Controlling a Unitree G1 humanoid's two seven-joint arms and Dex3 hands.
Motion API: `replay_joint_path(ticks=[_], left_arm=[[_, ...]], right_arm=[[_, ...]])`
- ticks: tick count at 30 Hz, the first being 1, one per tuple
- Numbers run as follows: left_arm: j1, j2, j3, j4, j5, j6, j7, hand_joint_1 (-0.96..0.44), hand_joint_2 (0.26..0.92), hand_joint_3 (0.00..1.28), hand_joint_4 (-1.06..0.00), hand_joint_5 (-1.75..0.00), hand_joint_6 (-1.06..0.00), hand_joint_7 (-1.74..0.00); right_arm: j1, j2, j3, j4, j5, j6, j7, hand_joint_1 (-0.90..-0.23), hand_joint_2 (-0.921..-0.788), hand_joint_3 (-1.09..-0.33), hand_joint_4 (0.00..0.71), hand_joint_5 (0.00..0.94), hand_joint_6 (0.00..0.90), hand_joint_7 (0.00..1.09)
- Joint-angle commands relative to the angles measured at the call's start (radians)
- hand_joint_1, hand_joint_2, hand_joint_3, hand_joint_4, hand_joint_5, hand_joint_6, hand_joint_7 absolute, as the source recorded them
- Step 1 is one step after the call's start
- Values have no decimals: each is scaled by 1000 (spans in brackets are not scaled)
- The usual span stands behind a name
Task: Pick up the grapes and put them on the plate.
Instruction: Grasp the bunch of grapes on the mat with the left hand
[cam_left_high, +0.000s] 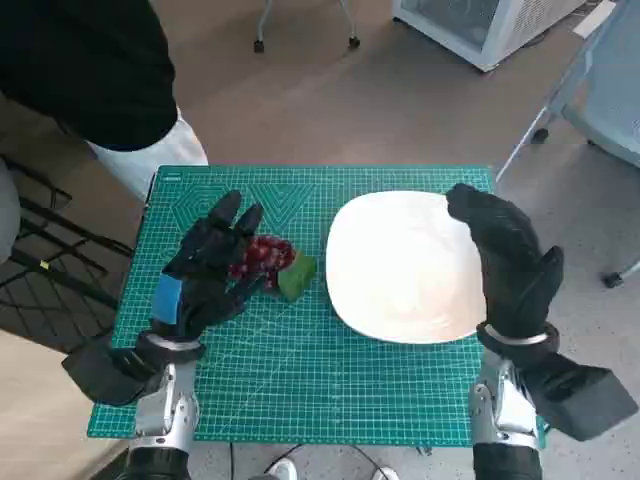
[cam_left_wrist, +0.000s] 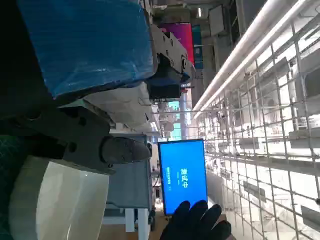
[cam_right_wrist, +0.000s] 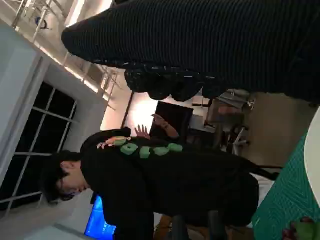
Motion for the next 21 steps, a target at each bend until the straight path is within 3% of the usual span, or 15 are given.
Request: replay_joint_path(ticks=[1,21], left_arm=[[-12,11,3,-1,10,-5,-2,-173,921,274,-361,0,-440,0],[-9,20,1,-11,10,-1,0,-171,921,276,-360,0,-440,-1]], right_arm=[[6,-3,-3,18,0,2,11,-677,-921,-679,402,0,74,425],[4,0,-1,16,-8,-5,8,-669,-921,-684,399,0,72,421]])
